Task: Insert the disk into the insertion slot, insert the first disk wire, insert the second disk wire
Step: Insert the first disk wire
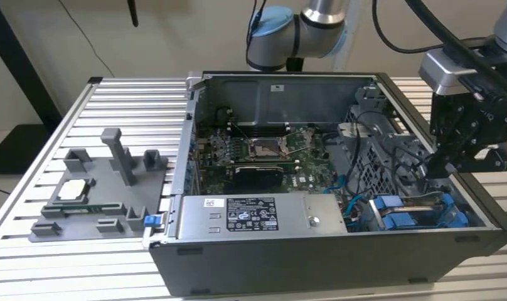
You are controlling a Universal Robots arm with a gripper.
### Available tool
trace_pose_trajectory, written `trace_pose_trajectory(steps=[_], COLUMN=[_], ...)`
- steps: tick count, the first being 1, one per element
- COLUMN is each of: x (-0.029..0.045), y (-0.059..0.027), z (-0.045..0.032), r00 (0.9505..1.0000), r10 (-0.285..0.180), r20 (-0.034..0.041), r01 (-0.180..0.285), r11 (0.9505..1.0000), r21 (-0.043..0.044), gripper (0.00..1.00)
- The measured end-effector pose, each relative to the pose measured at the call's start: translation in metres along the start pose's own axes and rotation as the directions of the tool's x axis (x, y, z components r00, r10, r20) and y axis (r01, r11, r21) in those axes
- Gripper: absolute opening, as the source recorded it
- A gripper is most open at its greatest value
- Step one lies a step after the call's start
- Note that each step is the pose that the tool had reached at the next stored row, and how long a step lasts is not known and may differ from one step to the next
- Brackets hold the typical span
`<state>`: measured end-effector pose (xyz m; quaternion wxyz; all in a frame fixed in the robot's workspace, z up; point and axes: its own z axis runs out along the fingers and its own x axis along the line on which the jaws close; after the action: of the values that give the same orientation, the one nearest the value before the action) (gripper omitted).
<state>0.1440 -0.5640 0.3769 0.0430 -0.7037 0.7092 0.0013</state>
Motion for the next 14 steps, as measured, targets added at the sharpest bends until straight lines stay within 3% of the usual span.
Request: trace_pose_trajectory(steps=[3,8,14], x=[0.0005,0.0027,0.0058], y=[-0.0074,-0.0139,-0.0143], z=[0.0030,0.0085,0.0127], r00=[1.0000,1.0000,1.0000], r10=[0.001,0.002,0.002], r20=[0.0006,0.0027,0.0046], r01=[-0.001,-0.002,-0.002], r11=[0.9999,0.9996,0.9995], r21=[-0.0135,-0.0274,-0.0316], gripper=[0.00,0.00,0.00])
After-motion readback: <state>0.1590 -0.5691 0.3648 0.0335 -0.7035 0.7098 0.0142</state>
